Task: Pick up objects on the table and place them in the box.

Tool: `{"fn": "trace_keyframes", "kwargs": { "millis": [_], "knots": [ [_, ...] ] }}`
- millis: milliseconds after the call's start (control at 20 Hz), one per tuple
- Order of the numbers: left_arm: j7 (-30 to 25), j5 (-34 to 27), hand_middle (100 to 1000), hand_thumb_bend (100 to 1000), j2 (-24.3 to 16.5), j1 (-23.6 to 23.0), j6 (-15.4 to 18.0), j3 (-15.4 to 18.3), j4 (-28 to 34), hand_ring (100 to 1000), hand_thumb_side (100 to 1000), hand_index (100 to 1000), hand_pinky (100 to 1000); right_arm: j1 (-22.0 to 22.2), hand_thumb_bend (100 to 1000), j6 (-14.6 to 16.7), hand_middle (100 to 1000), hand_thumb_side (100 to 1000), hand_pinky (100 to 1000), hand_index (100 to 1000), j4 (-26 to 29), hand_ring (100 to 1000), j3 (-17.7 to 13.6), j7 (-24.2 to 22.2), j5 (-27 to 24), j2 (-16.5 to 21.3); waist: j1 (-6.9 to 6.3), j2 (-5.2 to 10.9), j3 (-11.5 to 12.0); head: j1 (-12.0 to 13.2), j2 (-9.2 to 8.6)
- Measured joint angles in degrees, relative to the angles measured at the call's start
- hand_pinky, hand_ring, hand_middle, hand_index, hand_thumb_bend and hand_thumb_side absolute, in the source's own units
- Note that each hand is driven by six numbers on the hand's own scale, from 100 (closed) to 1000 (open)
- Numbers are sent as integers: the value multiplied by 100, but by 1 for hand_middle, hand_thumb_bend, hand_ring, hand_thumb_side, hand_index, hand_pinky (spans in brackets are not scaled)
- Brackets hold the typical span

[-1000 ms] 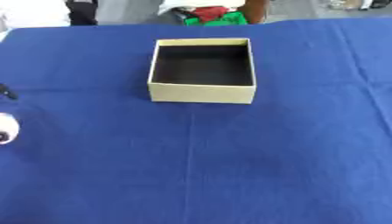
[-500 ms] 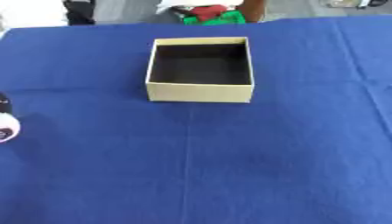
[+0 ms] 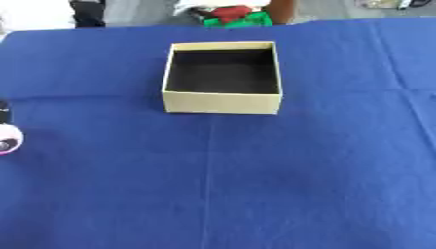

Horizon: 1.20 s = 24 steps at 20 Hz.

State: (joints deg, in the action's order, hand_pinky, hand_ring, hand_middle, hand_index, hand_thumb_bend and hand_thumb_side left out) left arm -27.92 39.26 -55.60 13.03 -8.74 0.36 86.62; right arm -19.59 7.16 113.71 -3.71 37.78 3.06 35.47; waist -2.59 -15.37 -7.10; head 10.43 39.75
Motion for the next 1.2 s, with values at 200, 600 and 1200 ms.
{"fn": "trace_keyframes", "kwargs": {
  "millis": [200, 600, 1200],
  "knots": [
    [16, 37, 437, 339, -126, 283, 3, 29, 265, 419, 100, 465, 279, 1, 240, 0, 745, 1000, 763, 852, 0, 736, -5, 0, 0, 0, -24, 5, 0, -28, -1],
    [-106, 92, 429, 319, -279, 1428, 135, -147, 650, 406, 100, 451, 267, -8, 239, -1, 745, 1000, 763, 852, 0, 737, -8, -4, -1, 1, -72, 35, -37, -50, -1],
    [-459, 256, 416, 302, 867, 3769, 569, -916, 143, 395, 100, 429, 258, -103, 240, 7, 745, 1000, 764, 852, 0, 737, 57, -76, -58, 0, -72, 74, -111, 52, -6]
  ]
}}
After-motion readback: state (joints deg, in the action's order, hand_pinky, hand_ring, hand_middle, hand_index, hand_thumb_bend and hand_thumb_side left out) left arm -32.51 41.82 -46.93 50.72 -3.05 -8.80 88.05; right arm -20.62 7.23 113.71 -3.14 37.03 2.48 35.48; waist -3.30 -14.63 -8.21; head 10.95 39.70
